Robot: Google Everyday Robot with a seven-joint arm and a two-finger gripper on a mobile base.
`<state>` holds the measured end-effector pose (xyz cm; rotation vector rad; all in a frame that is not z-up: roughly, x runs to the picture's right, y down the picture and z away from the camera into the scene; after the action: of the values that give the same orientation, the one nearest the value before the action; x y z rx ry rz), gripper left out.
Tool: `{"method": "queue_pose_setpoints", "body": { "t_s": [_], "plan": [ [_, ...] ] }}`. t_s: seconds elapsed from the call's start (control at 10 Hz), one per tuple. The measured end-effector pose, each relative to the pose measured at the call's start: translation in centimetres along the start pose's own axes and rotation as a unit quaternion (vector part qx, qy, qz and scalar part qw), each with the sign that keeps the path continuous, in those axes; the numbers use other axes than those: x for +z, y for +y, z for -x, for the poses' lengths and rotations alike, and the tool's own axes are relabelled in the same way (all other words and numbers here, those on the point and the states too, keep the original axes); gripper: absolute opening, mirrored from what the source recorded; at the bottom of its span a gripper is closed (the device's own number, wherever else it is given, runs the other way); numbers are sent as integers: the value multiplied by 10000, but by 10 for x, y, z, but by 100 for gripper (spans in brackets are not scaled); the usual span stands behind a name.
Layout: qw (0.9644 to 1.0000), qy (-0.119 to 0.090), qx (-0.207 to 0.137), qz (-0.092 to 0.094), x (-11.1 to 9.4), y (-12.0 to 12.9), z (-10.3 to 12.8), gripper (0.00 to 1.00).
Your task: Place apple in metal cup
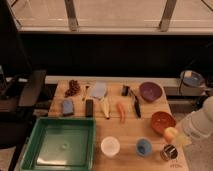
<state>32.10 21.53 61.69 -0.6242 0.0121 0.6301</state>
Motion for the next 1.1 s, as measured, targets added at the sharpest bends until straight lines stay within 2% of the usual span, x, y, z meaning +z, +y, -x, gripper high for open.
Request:
{"method": "queue_pose_setpoints", "body": {
  "t_s": [0.5,0.6,0.7,0.9,1.1],
  "plan": [
    [9993,64,186,332,29,13,-19,1],
    [9989,89,234,402,34,14,-24,5],
    [9985,125,287,457,40,16,-30,17],
    [9980,183,354,498,44,16,-37,33],
    [9974,290,406,521,50,15,-43,55]
  ]
}}
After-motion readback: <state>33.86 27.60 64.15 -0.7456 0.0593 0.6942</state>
